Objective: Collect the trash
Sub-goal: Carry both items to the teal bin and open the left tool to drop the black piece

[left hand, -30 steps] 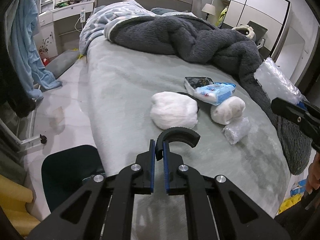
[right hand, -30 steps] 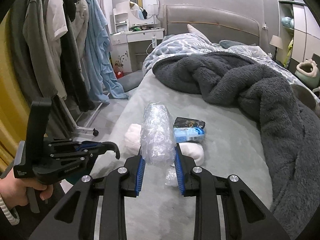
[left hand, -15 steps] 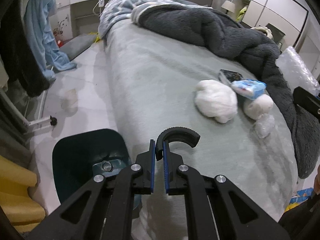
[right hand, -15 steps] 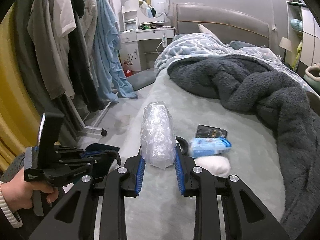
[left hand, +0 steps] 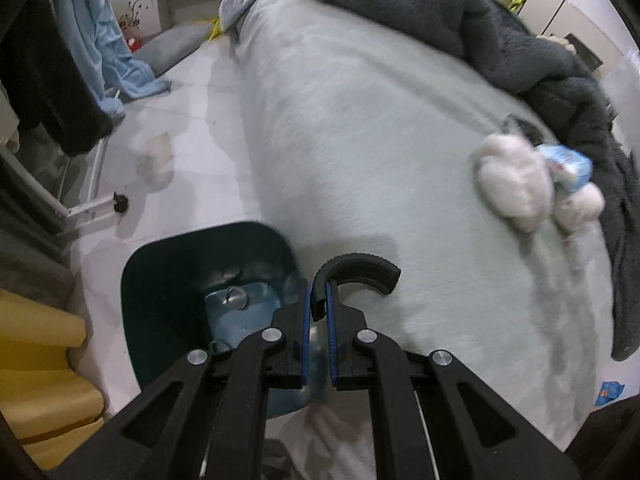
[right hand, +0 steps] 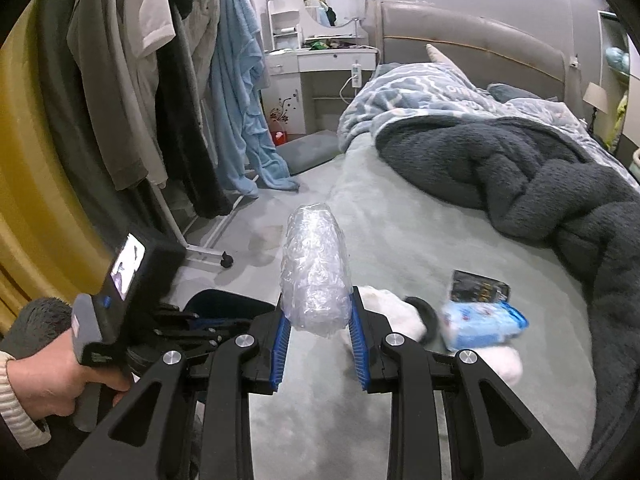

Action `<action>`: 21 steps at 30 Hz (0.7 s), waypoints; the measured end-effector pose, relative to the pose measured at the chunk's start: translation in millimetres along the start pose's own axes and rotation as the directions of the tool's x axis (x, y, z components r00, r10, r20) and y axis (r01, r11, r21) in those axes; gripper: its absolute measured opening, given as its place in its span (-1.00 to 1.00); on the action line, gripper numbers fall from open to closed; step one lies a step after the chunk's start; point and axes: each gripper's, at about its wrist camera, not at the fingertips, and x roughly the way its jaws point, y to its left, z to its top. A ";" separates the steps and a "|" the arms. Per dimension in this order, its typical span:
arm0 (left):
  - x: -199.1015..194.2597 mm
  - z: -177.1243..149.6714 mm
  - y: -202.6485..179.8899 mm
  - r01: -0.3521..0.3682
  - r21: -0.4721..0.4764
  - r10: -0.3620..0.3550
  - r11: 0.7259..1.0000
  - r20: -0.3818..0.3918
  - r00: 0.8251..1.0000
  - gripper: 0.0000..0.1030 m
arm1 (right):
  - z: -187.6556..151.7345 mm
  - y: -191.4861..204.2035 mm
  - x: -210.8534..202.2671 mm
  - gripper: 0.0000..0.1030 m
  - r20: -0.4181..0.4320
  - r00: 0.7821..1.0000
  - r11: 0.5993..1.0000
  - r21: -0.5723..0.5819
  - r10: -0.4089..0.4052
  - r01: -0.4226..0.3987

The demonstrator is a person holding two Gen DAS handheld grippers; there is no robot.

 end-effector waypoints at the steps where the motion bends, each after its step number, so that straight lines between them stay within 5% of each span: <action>1: 2.3 -1.1 4.7 -0.009 0.001 0.009 1.000 -0.009 1.000 -0.83 | 2.1 3.9 4.1 -0.46 -0.002 1.000 1.000 -0.002 0.005 -0.005; 21: 24.5 -24.3 91.9 -0.030 -0.074 0.019 0.997 -0.143 0.990 -0.83 | 10.3 83.0 83.8 -0.46 -0.139 0.984 0.988 -0.083 0.114 -0.126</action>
